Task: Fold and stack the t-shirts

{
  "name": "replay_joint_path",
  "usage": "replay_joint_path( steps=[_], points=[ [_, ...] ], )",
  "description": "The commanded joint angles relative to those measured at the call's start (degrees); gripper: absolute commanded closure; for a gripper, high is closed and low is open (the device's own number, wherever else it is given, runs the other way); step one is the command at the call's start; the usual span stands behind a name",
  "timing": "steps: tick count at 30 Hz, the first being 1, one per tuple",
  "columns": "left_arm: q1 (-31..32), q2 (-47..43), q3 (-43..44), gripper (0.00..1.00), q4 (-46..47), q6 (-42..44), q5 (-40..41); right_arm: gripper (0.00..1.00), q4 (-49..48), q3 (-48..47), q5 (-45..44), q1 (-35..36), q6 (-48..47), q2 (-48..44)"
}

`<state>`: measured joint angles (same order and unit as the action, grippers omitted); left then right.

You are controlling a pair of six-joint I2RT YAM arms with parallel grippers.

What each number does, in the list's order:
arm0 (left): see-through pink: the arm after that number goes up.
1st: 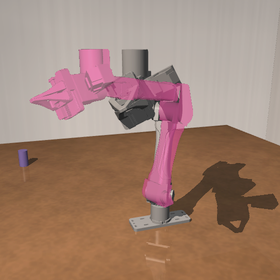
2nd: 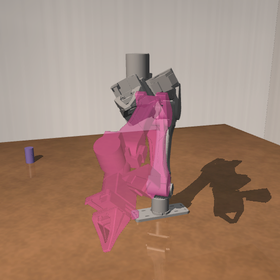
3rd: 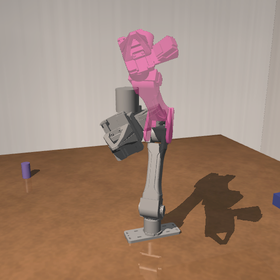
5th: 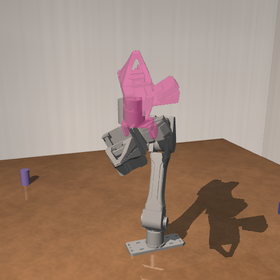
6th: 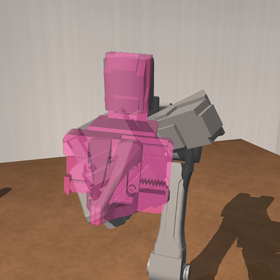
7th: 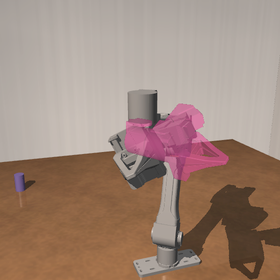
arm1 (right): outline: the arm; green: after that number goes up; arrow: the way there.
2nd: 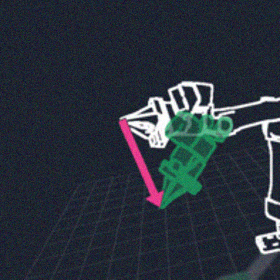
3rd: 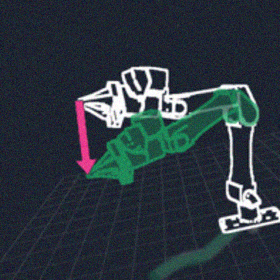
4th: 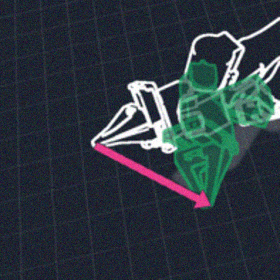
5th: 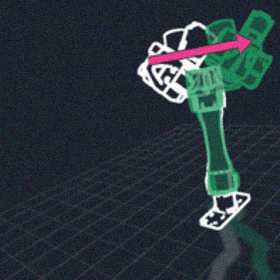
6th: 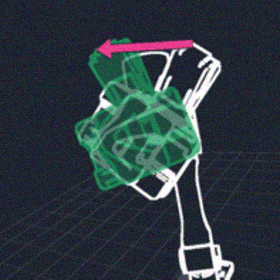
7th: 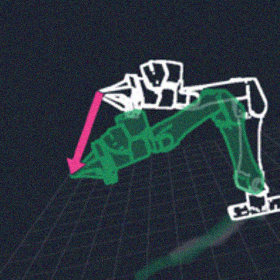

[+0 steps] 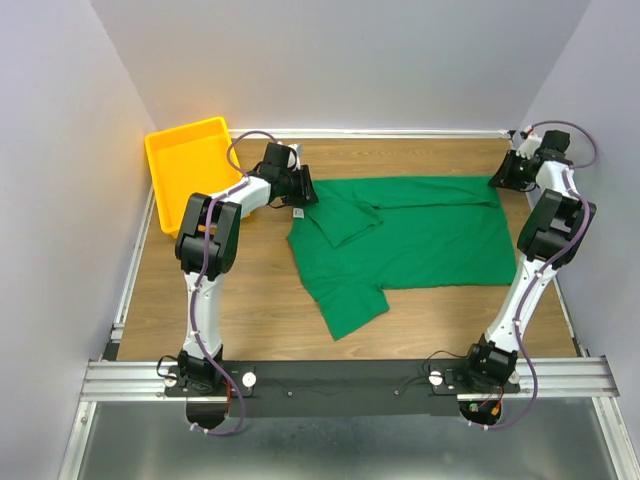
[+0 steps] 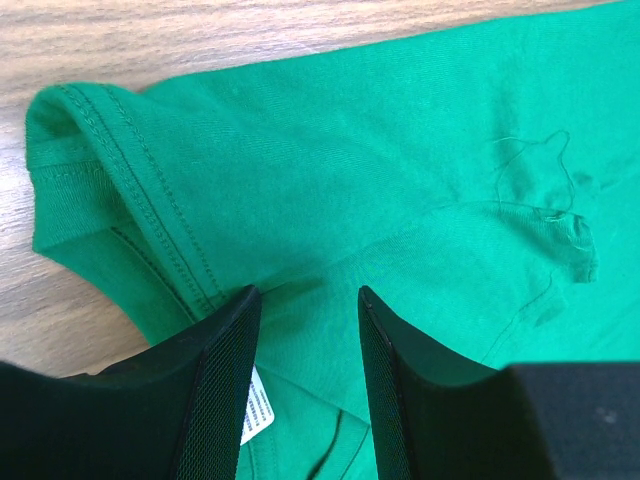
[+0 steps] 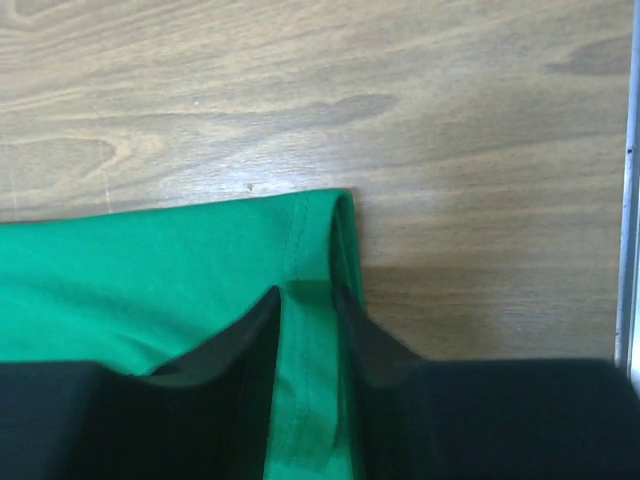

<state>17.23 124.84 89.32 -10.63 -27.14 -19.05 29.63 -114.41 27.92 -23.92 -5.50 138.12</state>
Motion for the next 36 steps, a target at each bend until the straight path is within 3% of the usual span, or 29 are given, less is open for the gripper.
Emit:
replay_joint_path(
  steps=[1, 8, 12, 15, 31, 33, 36],
  points=[
    [-0.4, 2.6, 0.7, 0.48, -2.5, 1.2, -0.2, 0.7, 0.1, -2.4, 2.0, 0.5, 0.6, 1.9],
    [-0.4, 2.8, 0.8, 0.48, -2.3, 1.2, -0.6, 0.8, 0.0, -3.0, 2.5, 0.5, 0.6, 2.8],
    [-0.4, 2.7, 0.6, 0.48, -2.3, 1.4, -0.7, 0.96, -0.1, -4.4, 2.4, 0.5, 0.8, 3.6],
    [-0.5, 2.7, 0.2, 0.48, -2.3, 1.4, -0.6, 1.0, -0.2, -6.2, -0.4, 0.5, 0.8, 4.3],
    [-0.4, 4.0, 0.9, 0.49, -4.6, 1.7, 2.2, 0.99, -2.3, -13.1, -3.1, 0.5, 3.7, 8.9],
    [-0.4, 4.0, 1.3, 0.49, -4.7, 1.6, 2.2, 0.93, -2.4, -13.0, -4.2, 0.5, 3.6, 9.0],
    [-0.4, 3.1, 1.6, 0.48, -3.9, 1.5, 2.0, 0.71, -2.6, -13.0, -6.6, 0.5, 3.6, 8.5]
  ],
)
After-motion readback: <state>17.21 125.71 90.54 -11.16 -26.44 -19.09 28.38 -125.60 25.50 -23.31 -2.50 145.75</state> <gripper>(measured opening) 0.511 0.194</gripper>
